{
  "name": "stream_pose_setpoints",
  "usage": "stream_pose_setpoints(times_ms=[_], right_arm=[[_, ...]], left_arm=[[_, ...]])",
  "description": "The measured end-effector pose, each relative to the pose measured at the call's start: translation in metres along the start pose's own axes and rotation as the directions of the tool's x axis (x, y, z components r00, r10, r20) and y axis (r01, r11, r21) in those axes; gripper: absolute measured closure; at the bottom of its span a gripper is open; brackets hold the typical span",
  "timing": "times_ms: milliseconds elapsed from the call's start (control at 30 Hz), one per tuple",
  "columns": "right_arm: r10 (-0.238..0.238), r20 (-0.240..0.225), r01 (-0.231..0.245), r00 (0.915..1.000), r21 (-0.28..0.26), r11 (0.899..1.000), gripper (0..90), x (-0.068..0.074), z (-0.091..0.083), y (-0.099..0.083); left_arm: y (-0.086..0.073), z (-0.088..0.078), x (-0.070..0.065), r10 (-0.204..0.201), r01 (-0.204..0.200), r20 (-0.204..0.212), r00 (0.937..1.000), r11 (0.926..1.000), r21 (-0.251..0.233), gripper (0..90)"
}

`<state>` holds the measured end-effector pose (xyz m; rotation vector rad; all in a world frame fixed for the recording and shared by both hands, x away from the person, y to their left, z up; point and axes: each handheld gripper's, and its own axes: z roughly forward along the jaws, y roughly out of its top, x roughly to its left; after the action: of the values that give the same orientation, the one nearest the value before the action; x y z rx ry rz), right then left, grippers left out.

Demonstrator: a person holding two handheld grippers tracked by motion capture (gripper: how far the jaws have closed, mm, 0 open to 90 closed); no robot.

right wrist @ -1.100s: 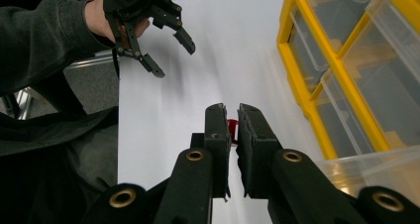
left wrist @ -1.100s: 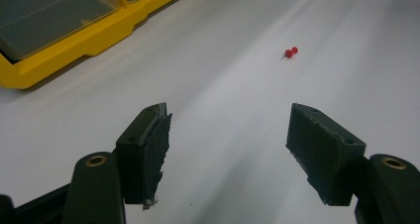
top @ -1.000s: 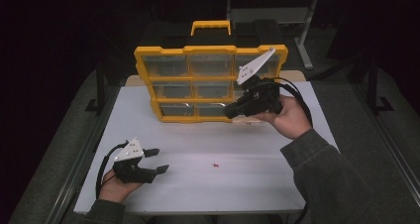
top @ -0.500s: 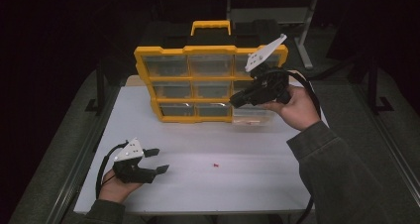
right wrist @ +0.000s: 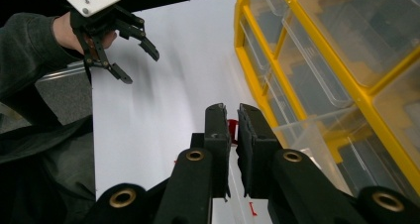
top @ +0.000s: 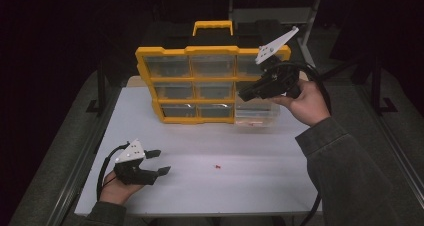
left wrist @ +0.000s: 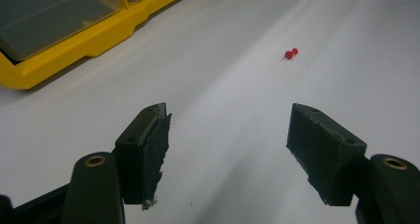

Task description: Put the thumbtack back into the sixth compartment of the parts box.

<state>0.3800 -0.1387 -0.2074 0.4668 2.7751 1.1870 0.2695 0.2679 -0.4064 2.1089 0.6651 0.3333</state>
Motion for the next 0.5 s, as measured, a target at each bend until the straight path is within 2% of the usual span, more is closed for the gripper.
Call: stream_pose_setpoints(times_ms=[500], right_arm=[[0.075, 0.041, -0.075, 0.9964, -0.002, 0.997, 82.1, -0.015, -0.008, -0.008]], left_arm=[[0.001, 0.000, -0.001, -0.005, 0.005, -0.007, 1.0000, 1.0000, -0.003, 28.9]])
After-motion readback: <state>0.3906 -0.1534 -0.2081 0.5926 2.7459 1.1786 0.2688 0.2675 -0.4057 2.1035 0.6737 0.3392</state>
